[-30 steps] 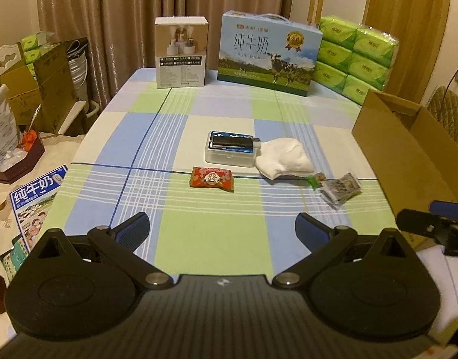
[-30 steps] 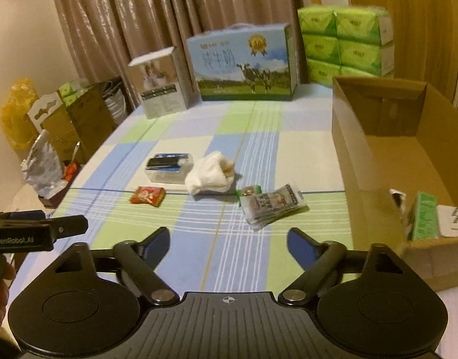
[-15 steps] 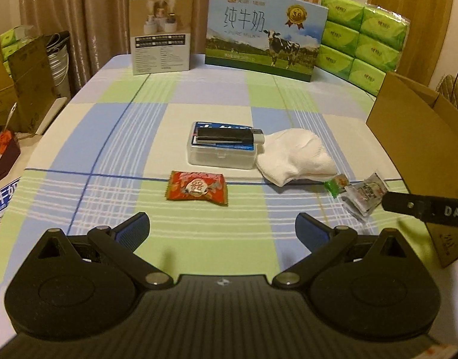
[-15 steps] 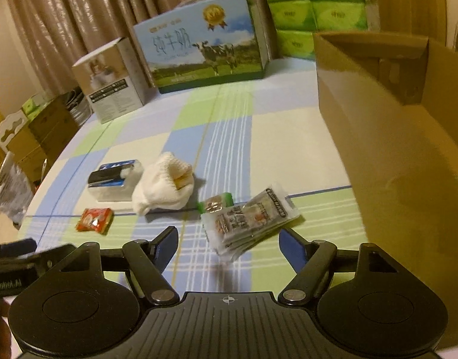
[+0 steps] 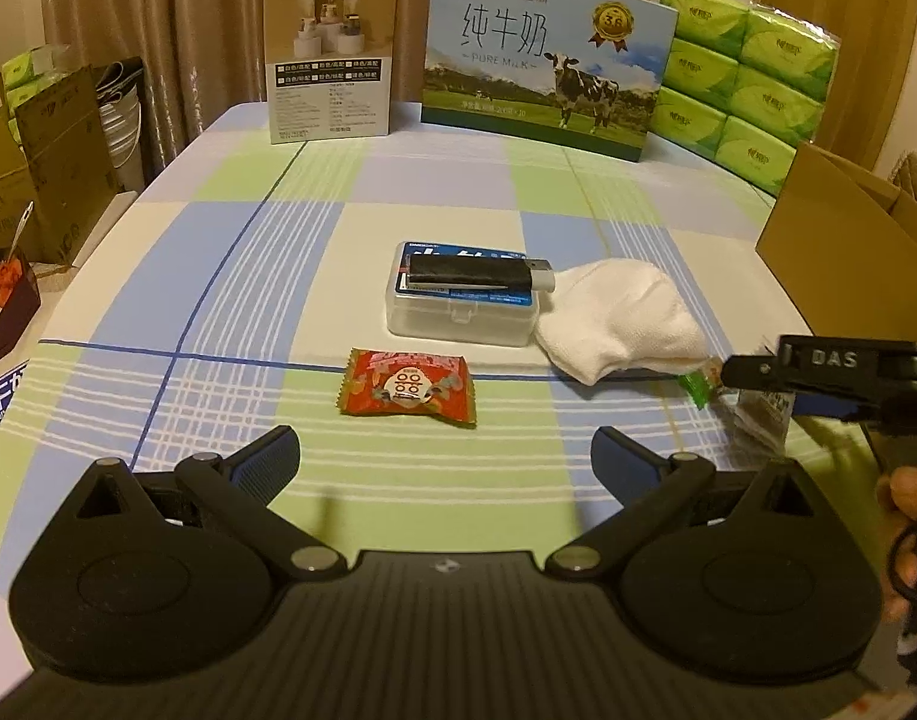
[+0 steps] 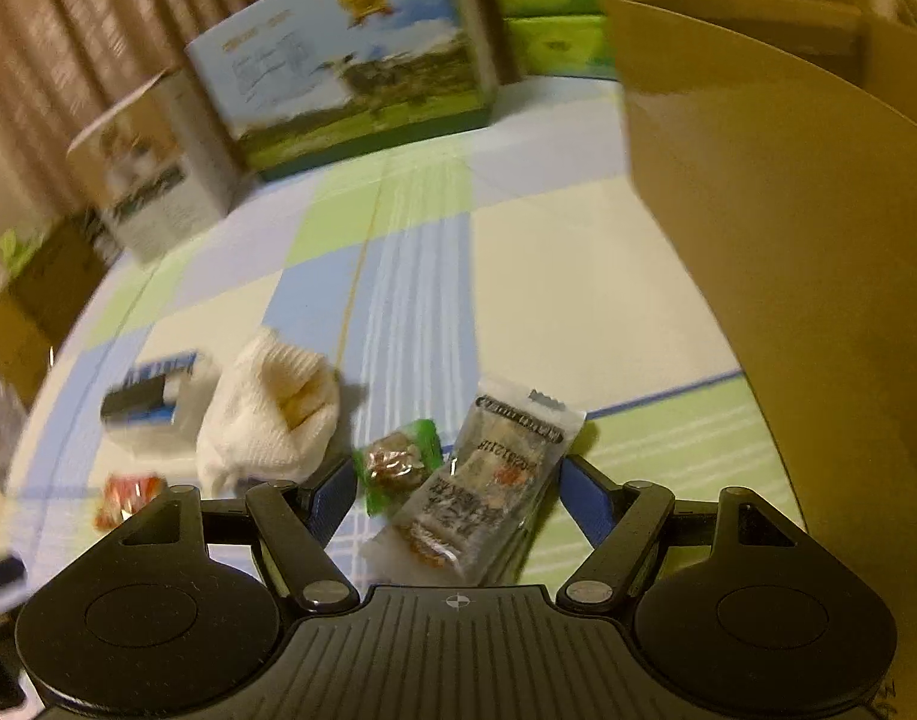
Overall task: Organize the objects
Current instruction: 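Grasp the clear snack packet with the right tool while the left tool grasps the green-wrapped candy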
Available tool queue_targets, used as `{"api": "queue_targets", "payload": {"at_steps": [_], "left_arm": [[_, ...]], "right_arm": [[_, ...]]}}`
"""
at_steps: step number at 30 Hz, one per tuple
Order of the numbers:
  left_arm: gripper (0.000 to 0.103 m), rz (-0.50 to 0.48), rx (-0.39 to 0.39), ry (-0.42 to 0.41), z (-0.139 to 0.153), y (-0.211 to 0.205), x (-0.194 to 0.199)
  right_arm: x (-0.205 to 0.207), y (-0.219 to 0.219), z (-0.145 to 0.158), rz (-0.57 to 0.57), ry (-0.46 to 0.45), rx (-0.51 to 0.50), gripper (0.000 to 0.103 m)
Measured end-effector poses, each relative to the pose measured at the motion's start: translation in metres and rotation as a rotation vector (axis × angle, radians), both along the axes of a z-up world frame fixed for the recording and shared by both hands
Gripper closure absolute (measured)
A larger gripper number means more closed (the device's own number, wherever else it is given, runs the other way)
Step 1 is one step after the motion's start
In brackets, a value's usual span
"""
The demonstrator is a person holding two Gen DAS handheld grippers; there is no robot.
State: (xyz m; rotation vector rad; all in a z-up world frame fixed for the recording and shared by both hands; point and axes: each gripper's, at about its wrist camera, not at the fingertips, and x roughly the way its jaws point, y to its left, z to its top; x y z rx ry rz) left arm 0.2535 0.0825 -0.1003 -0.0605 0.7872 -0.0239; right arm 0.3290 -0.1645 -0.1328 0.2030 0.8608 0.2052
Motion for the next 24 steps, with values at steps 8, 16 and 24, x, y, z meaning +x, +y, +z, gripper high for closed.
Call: {"api": "queue_targets", "payload": {"at_steps": [8, 16, 24], "left_arm": [[0.001, -0.022, -0.014, 0.004, 0.0, 0.0, 0.001], [0.002, -0.086, -0.021, 0.01, -0.005, -0.004, 0.003], [0.03, -0.288, -0.001, -0.009, -0.02, -0.04, 0.023]], "right_arm": [[-0.016, 0.033, -0.003, 0.31, -0.004, -0.068, 0.067], [-0.029, 0.018, 0.0, 0.303, 0.041, -0.083, 0.07], [-0.022, -0.003, 0.002, 0.232, 0.047, -0.073, 0.07]]}}
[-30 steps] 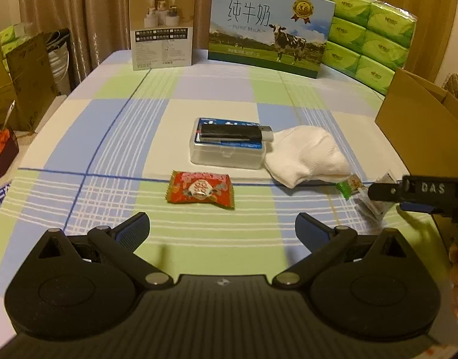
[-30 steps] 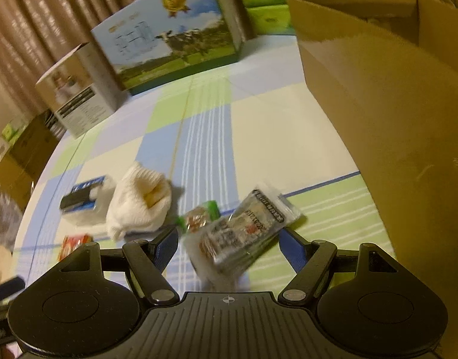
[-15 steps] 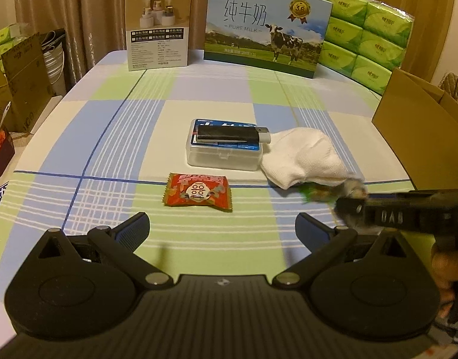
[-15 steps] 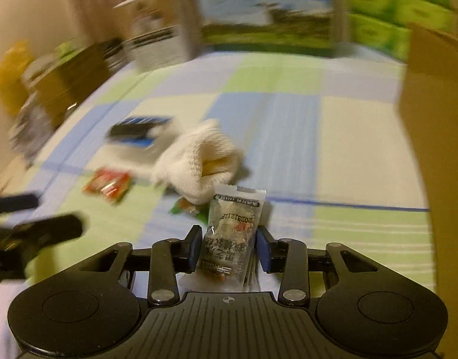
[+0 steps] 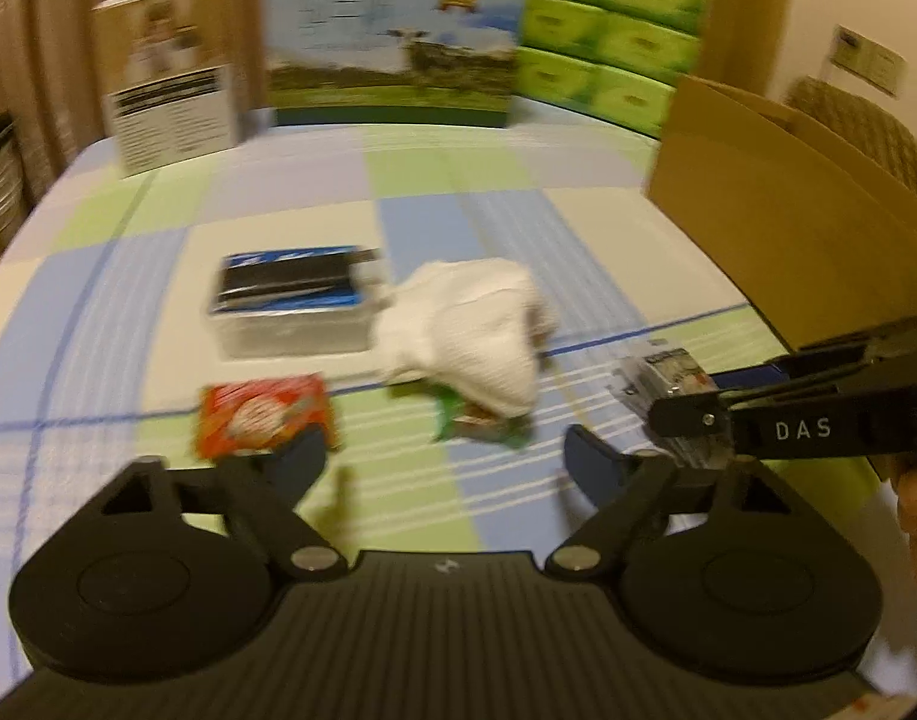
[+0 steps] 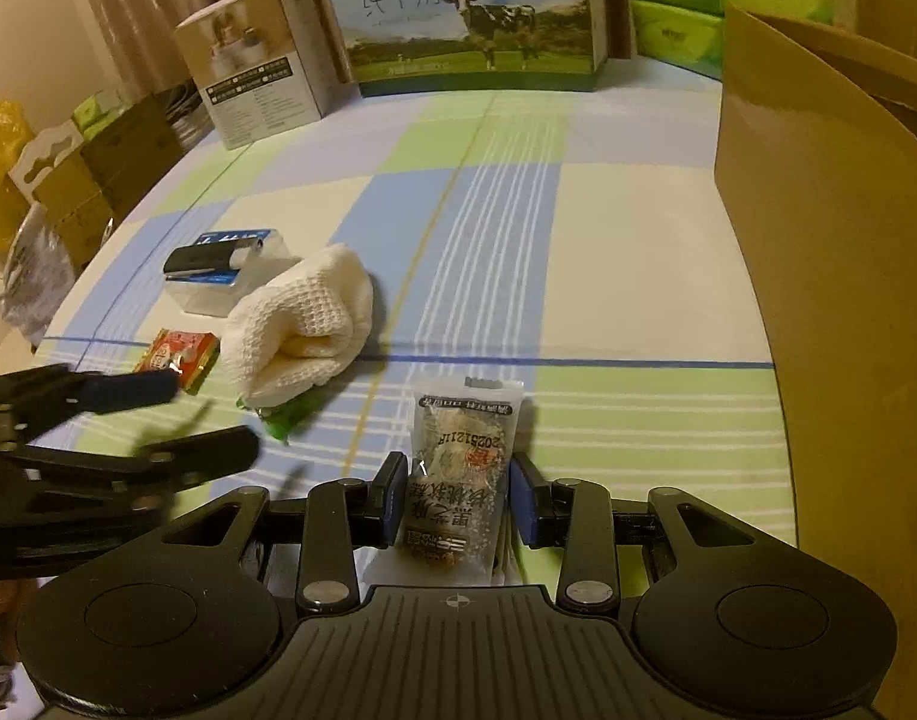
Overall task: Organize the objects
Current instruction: 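Grasp the clear snack packet with the right tool while the left tool grasps the green-wrapped candy, then carry the snack packet and green candy with both tools over the cardboard box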
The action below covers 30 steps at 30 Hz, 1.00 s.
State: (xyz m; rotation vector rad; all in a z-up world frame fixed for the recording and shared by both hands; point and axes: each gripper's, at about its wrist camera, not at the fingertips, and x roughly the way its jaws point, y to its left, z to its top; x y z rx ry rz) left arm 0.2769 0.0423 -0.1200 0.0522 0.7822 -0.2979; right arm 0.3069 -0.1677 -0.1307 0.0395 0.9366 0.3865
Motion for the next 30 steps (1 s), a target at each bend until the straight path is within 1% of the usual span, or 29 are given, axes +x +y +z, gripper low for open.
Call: {"api": "queue_targets", "payload": {"at_steps": [1, 2, 4, 7, 8, 10, 11, 12, 13, 16, 19, 23, 25, 26, 27, 28, 30], "left_arm": [[0.036, -0.013, 0.006, 0.005, -0.003, -0.004, 0.003], [0.039, -0.024, 0.009, 0.008, -0.006, -0.008, 0.006], [0.048, -0.041, 0.011, 0.009, -0.011, -0.013, 0.011], [0.054, -0.046, 0.028, 0.009, -0.018, -0.016, 0.016], [0.055, -0.044, 0.028, 0.008, -0.019, -0.018, 0.017], [0.062, -0.041, 0.018, 0.005, -0.021, -0.019, 0.019], [0.063, -0.042, 0.019, 0.002, -0.021, -0.02, 0.019], [0.069, -0.041, 0.027, -0.001, -0.022, -0.021, 0.018], [0.073, -0.038, 0.03, -0.001, -0.021, -0.021, 0.017], [0.081, -0.015, 0.028, 0.022, -0.018, -0.018, 0.011], [0.081, -0.004, 0.033, 0.063, -0.013, -0.019, -0.006], [0.081, -0.005, 0.048, 0.074, -0.008, -0.022, -0.031], [0.077, 0.005, 0.041, 0.071, -0.007, -0.022, -0.038], [0.076, 0.007, 0.042, 0.065, -0.008, -0.022, -0.04], [0.076, 0.009, 0.048, 0.06, -0.008, -0.022, -0.041], [0.074, 0.008, 0.052, 0.055, -0.008, -0.023, -0.04], [0.074, 0.011, 0.058, 0.054, -0.01, -0.023, -0.038]], "right_arm": [[0.0, 0.0, 0.0, 0.0, -0.001, 0.001, 0.07], [0.001, 0.0, 0.0, -0.001, -0.001, 0.002, 0.07], [0.001, 0.0, 0.0, -0.004, -0.002, 0.006, 0.07], [0.0, 0.0, 0.0, -0.005, -0.005, 0.008, 0.07], [0.0, 0.0, 0.0, -0.005, -0.006, 0.008, 0.07], [-0.001, 0.0, 0.0, -0.001, -0.004, 0.006, 0.07], [-0.003, 0.0, 0.0, 0.001, -0.004, 0.003, 0.07], [-0.005, 0.0, 0.0, 0.005, -0.003, 0.0, 0.07], [-0.009, 0.001, 0.001, 0.011, -0.004, -0.007, 0.07], [-0.025, 0.002, 0.003, 0.042, -0.008, -0.028, 0.07], [-0.043, 0.004, 0.005, 0.065, -0.013, -0.044, 0.07], [-0.058, 0.003, 0.004, 0.074, -0.023, -0.056, 0.07], [-0.061, 0.002, 0.004, 0.069, -0.035, -0.059, 0.069], [-0.061, 0.001, 0.004, 0.066, -0.039, -0.058, 0.069], [-0.062, 0.001, 0.005, 0.064, -0.043, -0.058, 0.068], [-0.062, 0.0, 0.005, 0.063, -0.047, -0.06, 0.063], [-0.062, 0.001, 0.004, 0.059, -0.056, -0.073, 0.057]]}}
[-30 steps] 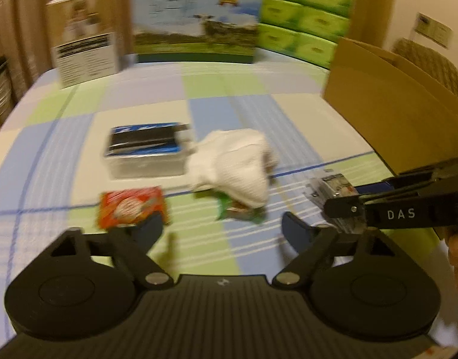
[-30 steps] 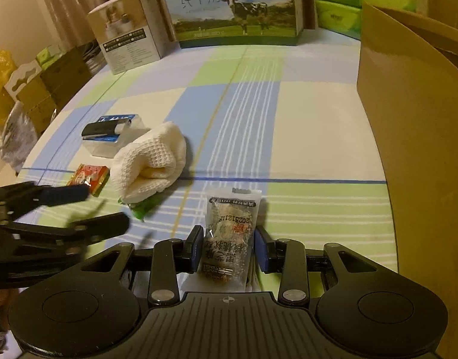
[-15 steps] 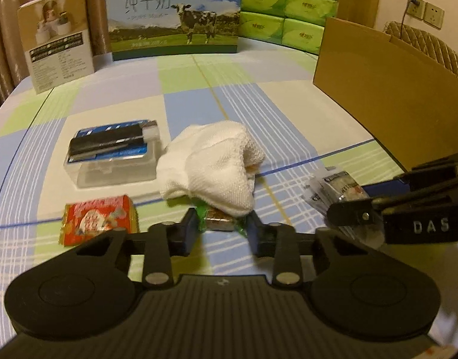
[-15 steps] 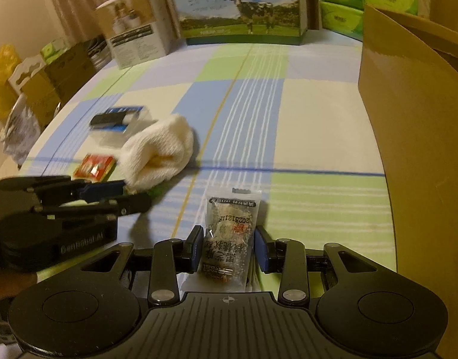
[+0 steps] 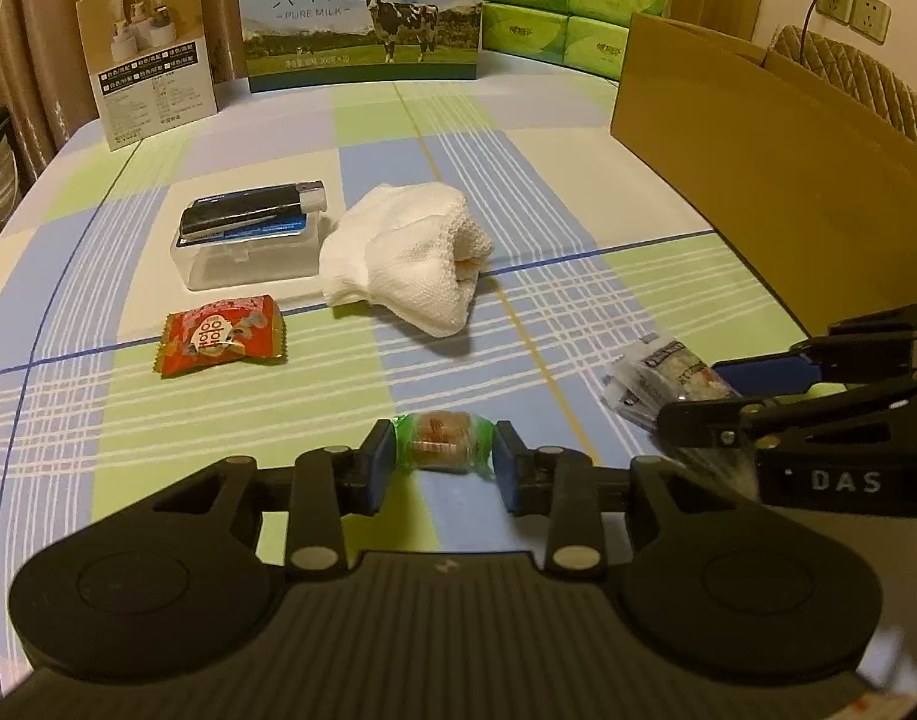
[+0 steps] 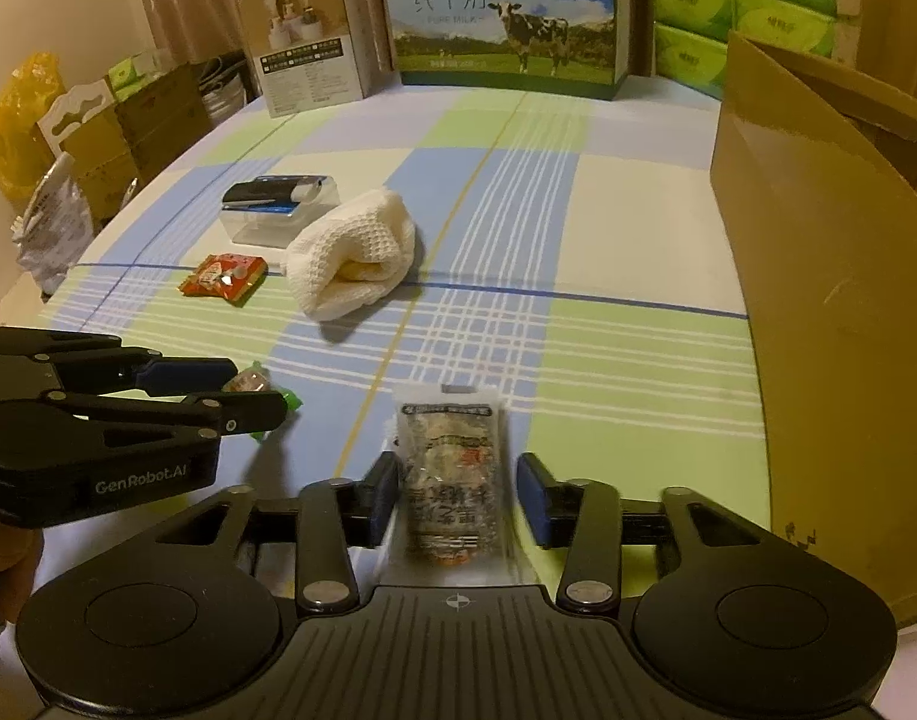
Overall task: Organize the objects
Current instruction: 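Carry the snack packet and green candy with both tools over the cardboard box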
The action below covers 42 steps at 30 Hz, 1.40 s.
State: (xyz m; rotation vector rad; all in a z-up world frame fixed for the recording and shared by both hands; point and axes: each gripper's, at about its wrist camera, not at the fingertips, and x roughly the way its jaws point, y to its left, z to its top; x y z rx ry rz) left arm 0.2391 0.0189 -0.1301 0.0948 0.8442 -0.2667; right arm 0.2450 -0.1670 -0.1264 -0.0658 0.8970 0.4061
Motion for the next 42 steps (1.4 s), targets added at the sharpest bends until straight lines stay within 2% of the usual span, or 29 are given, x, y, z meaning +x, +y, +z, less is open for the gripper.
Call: {"api": "queue_targets", "payload": {"at_steps": [3, 10, 11, 13, 19, 23, 29, 36, 42], "left_arm": [[0.074, 0.004, -0.014, 0.01, -0.002, 0.001, 0.002], [0.074, -0.021, 0.013, -0.011, -0.004, -0.003, 0.003], [0.076, -0.03, 0.02, -0.014, -0.005, -0.004, 0.002], [0.079, -0.038, 0.023, -0.015, -0.005, -0.006, 0.002], [0.082, -0.026, 0.009, 0.001, -0.002, -0.006, -0.001], [0.082, 0.0, 0.006, 0.014, 0.002, -0.005, -0.002], [0.082, 0.028, -0.018, -0.021, 0.032, -0.01, -0.024], [0.082, 0.072, -0.041, -0.054, 0.075, -0.015, -0.069], [0.082, 0.096, -0.055, -0.046, 0.102, -0.026, -0.104]], "right_arm": [[0.0, 0.002, -0.002, 0.009, 0.0, -0.008, 0.056], [-0.002, 0.011, -0.006, 0.049, -0.011, -0.05, 0.057], [-0.002, 0.012, -0.006, 0.048, -0.01, -0.048, 0.058], [-0.002, 0.011, -0.006, 0.037, -0.012, -0.053, 0.068], [0.0, 0.009, -0.005, 0.013, -0.005, -0.033, 0.069], [-0.005, 0.007, 0.007, 0.007, -0.026, -0.024, 0.069], [-0.029, -0.005, 0.038, -0.027, -0.069, 0.0, 0.069], [-0.068, -0.027, 0.077, -0.064, -0.082, 0.04, 0.069], [-0.104, -0.04, 0.105, -0.06, -0.101, 0.053, 0.069]]}}
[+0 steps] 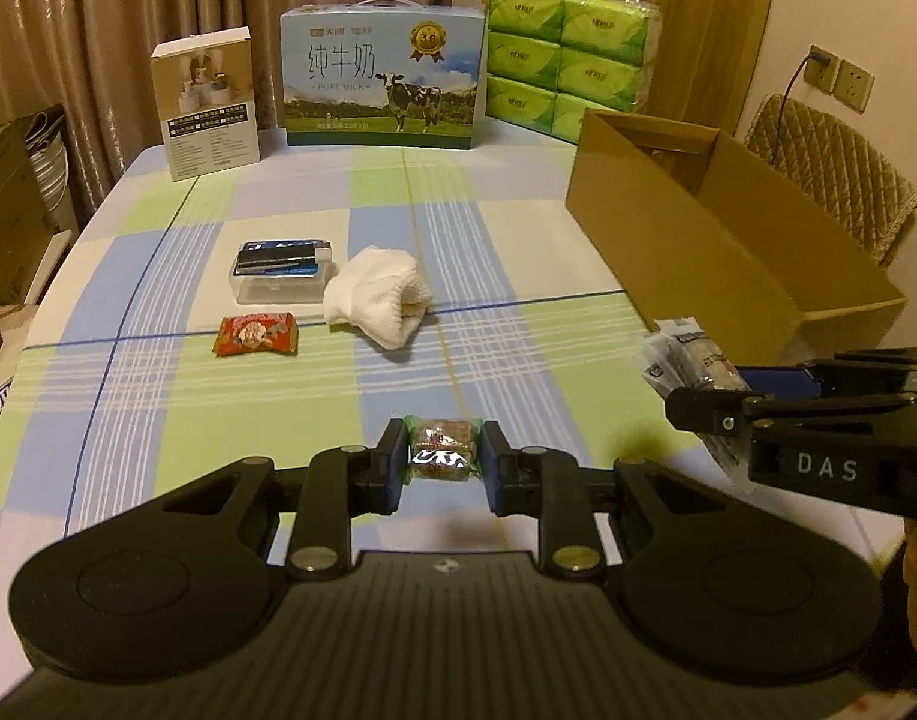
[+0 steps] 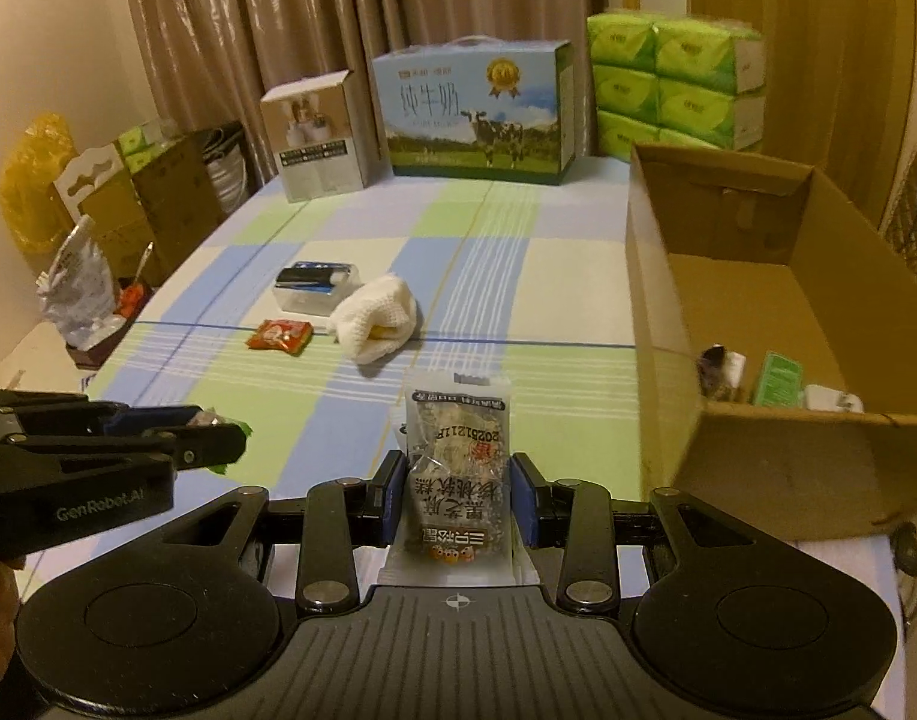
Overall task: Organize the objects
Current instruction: 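Carry the snack packet and green candy with both tools over the cardboard box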
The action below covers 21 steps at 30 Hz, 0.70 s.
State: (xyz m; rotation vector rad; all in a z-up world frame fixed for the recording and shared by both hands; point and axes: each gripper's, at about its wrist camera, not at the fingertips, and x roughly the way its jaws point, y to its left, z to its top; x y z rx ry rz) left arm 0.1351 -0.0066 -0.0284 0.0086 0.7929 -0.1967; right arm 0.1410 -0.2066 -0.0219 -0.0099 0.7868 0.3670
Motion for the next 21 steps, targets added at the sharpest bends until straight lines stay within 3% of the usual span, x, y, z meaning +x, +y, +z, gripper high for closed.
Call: {"api": "queue_targets", "payload": {"at_steps": [9, 21], "left_arm": [[0.082, -0.001, -0.023, 0.012, 0.022, -0.02, -0.041], [0.082, -0.044, -0.034, -0.015, 0.044, -0.043, -0.057]], "right_arm": [[-0.037, -0.022, 0.027, -0.023, -0.042, 0.001, 0.069], [-0.052, -0.059, 0.05, -0.093, -0.086, 0.007, 0.069]]}}
